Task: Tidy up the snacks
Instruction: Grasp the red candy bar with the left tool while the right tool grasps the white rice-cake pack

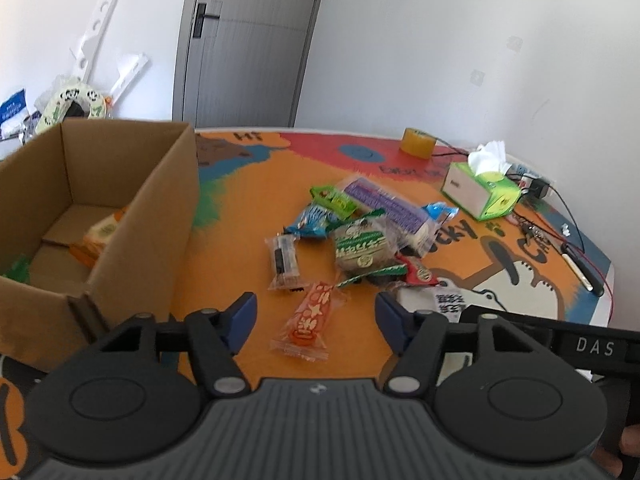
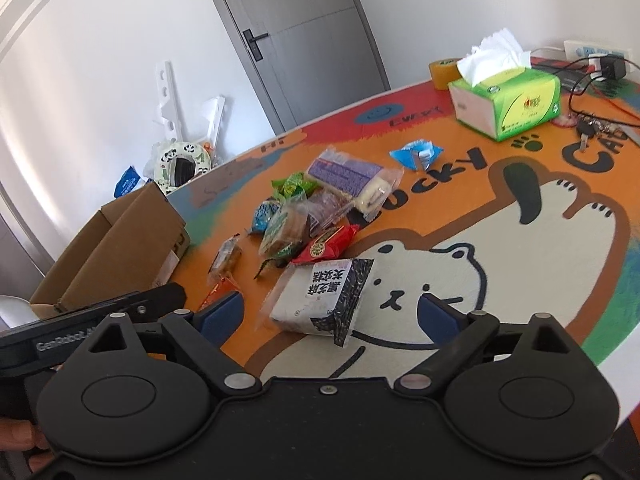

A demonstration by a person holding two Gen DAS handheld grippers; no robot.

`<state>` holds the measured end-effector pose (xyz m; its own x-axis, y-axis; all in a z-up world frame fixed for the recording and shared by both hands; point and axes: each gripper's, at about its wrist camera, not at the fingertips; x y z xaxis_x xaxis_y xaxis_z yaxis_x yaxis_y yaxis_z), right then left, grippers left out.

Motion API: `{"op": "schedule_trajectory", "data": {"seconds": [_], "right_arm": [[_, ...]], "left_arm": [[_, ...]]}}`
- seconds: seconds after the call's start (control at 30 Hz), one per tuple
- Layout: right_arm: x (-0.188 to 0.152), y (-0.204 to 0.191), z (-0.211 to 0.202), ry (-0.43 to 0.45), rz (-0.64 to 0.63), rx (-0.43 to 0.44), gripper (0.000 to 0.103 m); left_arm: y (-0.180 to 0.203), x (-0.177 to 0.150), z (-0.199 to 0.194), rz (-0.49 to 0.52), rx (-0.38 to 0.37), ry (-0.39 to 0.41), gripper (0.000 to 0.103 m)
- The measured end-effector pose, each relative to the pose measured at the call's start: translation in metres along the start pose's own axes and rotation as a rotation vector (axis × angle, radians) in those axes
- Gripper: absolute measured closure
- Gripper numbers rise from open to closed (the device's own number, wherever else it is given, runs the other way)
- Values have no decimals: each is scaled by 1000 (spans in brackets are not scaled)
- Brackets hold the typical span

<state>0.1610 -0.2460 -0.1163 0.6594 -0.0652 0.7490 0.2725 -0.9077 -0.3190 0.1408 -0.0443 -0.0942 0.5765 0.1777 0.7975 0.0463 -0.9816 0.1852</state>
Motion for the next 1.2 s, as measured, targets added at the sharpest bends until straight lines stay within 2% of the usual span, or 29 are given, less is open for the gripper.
{"op": "schedule_trajectory", "data": {"seconds": [0.33, 0.5, 0.53, 0.6, 0.67, 1.07, 1.13, 1.2], "right_arm": [[3, -5, 26, -33, -21, -25, 10], [5, -4, 30, -36, -13, -38, 10], [6, -4, 31, -36, -13, -39, 10], [6, -6, 33, -35, -19, -36, 9], [6, -8, 36, -35, -26, -31, 9], [3, -28, 53, -50, -77, -53, 3], [0, -29, 53, -48, -98, -78, 5], [-2, -30, 50, -45, -128, -106, 12]], "left_arm": [[-5, -2, 32, -7, 12, -44, 43], [-7, -3, 47, -22, 19, -60, 50], [-6, -3, 47, -15, 25, -54, 52], [-6, -3, 48, -9, 31, -51, 74], [-9, -2, 47, -32, 13, -62, 84], [-18, -5, 39, -81, 5, -67, 84], [-18, -5, 38, -79, 8, -66, 84], [-19, -5, 37, -85, 6, -67, 84]]}}
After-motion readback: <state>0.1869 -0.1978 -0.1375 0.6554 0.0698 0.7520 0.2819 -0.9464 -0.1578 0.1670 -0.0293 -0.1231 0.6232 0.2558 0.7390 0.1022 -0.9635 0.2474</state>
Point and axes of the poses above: each gripper's, at about its wrist camera, not at the fingertips, and z roughly the way its jaws point, y to its right, x to its top
